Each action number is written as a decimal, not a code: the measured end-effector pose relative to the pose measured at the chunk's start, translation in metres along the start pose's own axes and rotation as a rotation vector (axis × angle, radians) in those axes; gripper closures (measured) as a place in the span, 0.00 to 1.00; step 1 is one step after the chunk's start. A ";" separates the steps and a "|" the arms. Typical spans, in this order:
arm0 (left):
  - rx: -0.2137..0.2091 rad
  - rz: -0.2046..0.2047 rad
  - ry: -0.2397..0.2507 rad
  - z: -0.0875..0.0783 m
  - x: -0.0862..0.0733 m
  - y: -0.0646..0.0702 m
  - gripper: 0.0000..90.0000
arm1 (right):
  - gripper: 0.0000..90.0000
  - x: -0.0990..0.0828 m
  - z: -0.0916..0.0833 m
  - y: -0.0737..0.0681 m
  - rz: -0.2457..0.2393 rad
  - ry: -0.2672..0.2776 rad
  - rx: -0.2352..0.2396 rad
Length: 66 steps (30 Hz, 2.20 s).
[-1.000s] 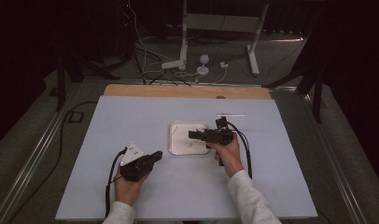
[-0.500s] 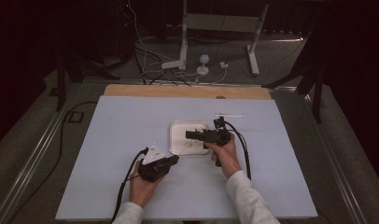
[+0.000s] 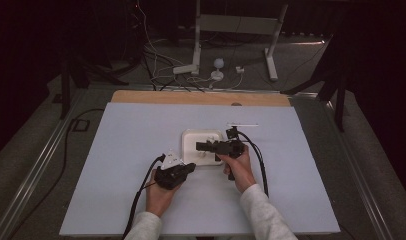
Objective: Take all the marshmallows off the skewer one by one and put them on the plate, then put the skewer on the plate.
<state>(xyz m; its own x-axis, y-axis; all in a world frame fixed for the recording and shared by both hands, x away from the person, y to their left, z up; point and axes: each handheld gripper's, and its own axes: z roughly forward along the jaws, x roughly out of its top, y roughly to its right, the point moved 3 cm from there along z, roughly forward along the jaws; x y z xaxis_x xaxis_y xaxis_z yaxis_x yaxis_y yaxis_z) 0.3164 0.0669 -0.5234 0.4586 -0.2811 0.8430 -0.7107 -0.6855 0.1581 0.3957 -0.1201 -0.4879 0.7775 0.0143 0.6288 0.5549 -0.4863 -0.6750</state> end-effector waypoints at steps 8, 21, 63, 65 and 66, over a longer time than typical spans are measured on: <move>0.027 -0.022 -0.003 -0.001 0.000 -0.008 1.00 | 0.22 -0.003 -0.004 0.003 0.007 -0.021 -0.022; 0.062 -0.061 0.018 -0.001 0.008 -0.019 1.00 | 0.22 -0.005 -0.020 0.002 -0.021 -0.009 -0.045; 0.198 -0.223 -0.094 0.027 0.011 -0.039 0.99 | 0.21 -0.038 -0.088 -0.002 -0.182 0.058 -0.168; 0.201 -0.225 -0.096 0.028 0.011 -0.039 0.98 | 0.21 -0.038 -0.090 -0.002 -0.184 0.059 -0.173; 0.198 -0.226 -0.095 0.028 0.011 -0.039 0.98 | 0.21 -0.039 -0.091 -0.001 -0.184 0.059 -0.174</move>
<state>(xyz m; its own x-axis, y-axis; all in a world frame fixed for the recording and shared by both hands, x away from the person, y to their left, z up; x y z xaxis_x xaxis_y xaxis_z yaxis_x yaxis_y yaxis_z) 0.3643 0.0719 -0.5347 0.6479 -0.1616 0.7444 -0.4712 -0.8529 0.2250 0.3381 -0.1991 -0.4763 0.6468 0.0676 0.7597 0.6220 -0.6232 -0.4741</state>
